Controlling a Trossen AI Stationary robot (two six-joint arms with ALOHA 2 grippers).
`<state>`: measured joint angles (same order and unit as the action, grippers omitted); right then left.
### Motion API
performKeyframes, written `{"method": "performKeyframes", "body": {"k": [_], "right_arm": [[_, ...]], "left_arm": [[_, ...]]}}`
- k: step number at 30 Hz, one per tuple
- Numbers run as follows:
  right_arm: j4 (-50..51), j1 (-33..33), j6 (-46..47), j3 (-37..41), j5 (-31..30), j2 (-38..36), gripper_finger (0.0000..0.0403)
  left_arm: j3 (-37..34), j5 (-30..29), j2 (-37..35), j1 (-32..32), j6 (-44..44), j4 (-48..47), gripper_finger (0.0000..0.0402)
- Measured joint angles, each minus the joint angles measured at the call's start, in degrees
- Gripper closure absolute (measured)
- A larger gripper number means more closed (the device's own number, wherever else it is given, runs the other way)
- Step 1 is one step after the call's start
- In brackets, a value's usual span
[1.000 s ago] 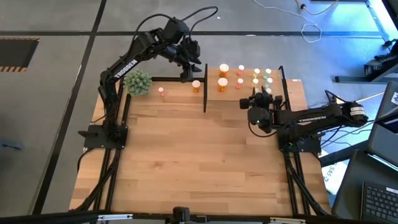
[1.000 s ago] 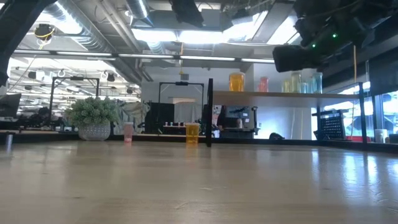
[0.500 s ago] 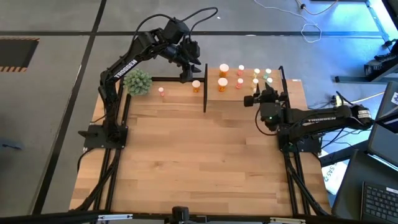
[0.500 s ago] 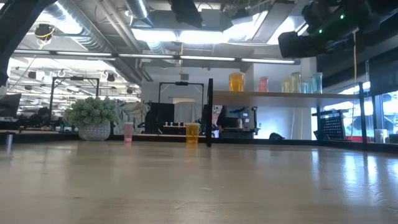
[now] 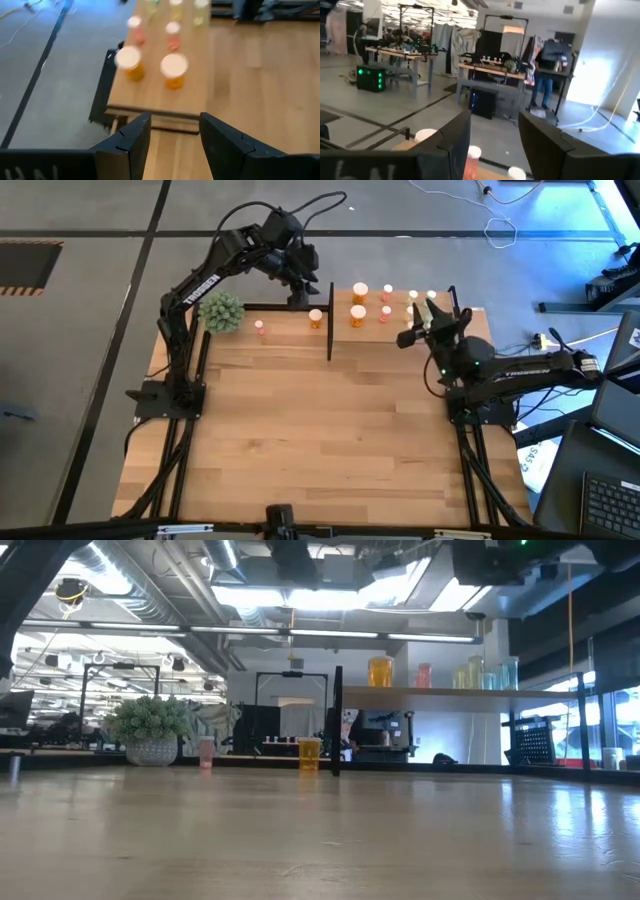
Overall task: Pick and place medicine bottles onto shelf by color
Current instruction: Put the pink pill bottle on the shelf aligned with the other pink pill bottles
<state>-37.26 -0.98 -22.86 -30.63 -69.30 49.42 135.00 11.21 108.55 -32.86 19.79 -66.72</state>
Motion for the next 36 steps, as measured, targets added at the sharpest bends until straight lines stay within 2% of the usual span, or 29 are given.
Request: {"method": "performKeyframes", "body": {"k": [6, 9, 15, 21, 26, 31, 36], "right_arm": [[0.2, 3.6, -11.6, -5.0, 0.0, -0.4, 0.0234], [4.1, 5.2, -16.1, -9.2, -0.4, -0.3, 0.0234], [18.7, 7.6, -16.4, -18.3, -0.2, -0.1, 0.0234], [30.0, 10.1, -16.3, -24.9, 0.3, 0.3, 0.0234], [34.6, 11.7, -11.4, -27.9, 5.1, 0.3, 0.0235], [45.1, 12.1, -3.1, -31.0, 12.4, 0.3, 0.0235], [52.6, 12.1, 2.8, -33.1, 13.1, 0.5, 0.0235]], "left_arm": [[0.0, -1.2, 0.0, -3.8, -3.2, -2.6, 0.0239], [0.0, -1.3, 0.0, -6.1, -4.5, -5.2, 0.0239], [-3.0, -1.0, 0.6, -9.7, -6.2, -8.9, 0.0239], [-11.0, -1.4, 0.6, -12.4, -10.8, -11.5, 0.0239], [-18.7, -4.1, 0.6, -13.6, -13.3, -10.7, 0.0239], [-25.5, -6.6, 0.6, -14.8, -15.1, -9.4, 0.0239], [-32.1, -6.7, 0.6, -15.3, -15.2, -6.9, 0.0239]]}}
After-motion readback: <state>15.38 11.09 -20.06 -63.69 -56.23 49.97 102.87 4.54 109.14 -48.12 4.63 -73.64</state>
